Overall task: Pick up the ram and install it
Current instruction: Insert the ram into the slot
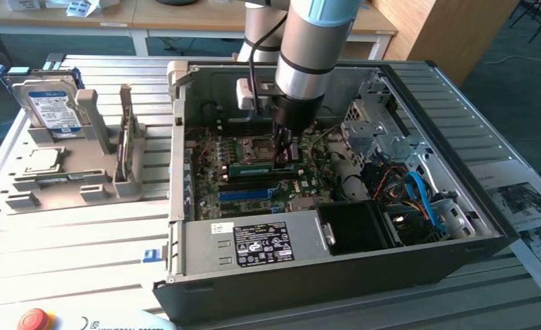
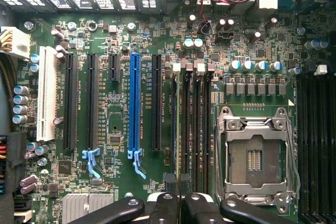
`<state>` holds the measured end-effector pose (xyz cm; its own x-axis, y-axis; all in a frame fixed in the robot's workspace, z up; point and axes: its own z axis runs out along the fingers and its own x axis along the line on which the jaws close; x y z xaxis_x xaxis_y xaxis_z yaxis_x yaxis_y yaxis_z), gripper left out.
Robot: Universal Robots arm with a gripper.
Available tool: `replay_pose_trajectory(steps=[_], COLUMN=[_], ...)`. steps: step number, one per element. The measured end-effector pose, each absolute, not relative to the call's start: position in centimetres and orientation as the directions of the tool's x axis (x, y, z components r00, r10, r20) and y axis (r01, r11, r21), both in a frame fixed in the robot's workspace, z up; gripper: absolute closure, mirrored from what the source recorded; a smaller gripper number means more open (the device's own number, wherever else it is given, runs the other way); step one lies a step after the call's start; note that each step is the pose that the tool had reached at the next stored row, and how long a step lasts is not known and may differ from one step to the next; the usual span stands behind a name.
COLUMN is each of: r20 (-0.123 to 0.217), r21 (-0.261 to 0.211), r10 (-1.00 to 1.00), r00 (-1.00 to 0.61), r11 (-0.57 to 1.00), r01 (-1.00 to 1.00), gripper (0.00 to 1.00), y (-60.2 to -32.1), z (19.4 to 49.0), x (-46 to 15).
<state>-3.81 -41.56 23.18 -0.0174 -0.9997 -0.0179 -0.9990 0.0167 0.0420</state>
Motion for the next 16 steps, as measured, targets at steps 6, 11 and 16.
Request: replay_pose_trajectory(steps=[6, 11, 16], r20=[-0.018, -0.018, -0.018], r21=[0.042, 0.042, 0.042], r10=[-1.000, -1.000, -1.000], r00=[-0.017, -0.017, -0.017], r11=[0.017, 0.017, 0.017], r01=[-0.999, -0.999, -0.999], gripper=[0.88, 0.88, 0.88], y=[-41.56, -41.56, -41.56], z=[22.94, 22.77, 22.52], x=[-3.81, -3.81, -3.81])
